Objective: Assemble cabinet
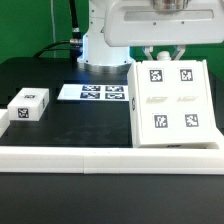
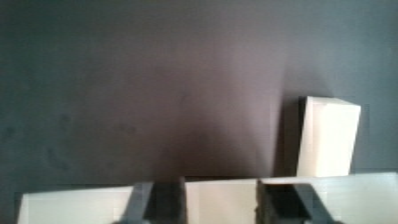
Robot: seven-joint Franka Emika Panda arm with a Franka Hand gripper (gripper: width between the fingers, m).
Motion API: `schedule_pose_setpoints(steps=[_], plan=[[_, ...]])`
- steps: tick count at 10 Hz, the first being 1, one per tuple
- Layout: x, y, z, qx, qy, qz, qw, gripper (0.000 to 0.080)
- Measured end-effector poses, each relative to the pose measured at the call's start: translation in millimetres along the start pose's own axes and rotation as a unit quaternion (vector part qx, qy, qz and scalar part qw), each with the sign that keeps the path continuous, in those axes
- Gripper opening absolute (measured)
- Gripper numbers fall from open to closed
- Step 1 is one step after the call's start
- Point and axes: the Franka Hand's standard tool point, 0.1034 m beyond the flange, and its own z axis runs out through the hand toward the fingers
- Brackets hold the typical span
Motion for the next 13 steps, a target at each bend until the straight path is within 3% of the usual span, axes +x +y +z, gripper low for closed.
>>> schedule_pose_setpoints(steps=[4, 8, 9, 10, 11, 13], plan=[[11.3, 4.1, -18.1, 0.001, -0.015, 0.002, 1.000, 0.0158], [13.6, 3.4, -15.3, 0.001, -0.009, 0.001, 1.000, 0.0141], [13.6, 3.4, -15.3, 0.001, -0.009, 0.001, 1.000, 0.0337], [13.6, 3.4, -15.2, 0.001, -0.009, 0.001, 1.000, 0.0337], [13.6, 3.4, -15.2, 0.001, -0.009, 0.001, 1.000, 0.0521], [12.4, 3.0, -13.9, 0.000, -0.007, 0.003, 1.000, 0.0768]])
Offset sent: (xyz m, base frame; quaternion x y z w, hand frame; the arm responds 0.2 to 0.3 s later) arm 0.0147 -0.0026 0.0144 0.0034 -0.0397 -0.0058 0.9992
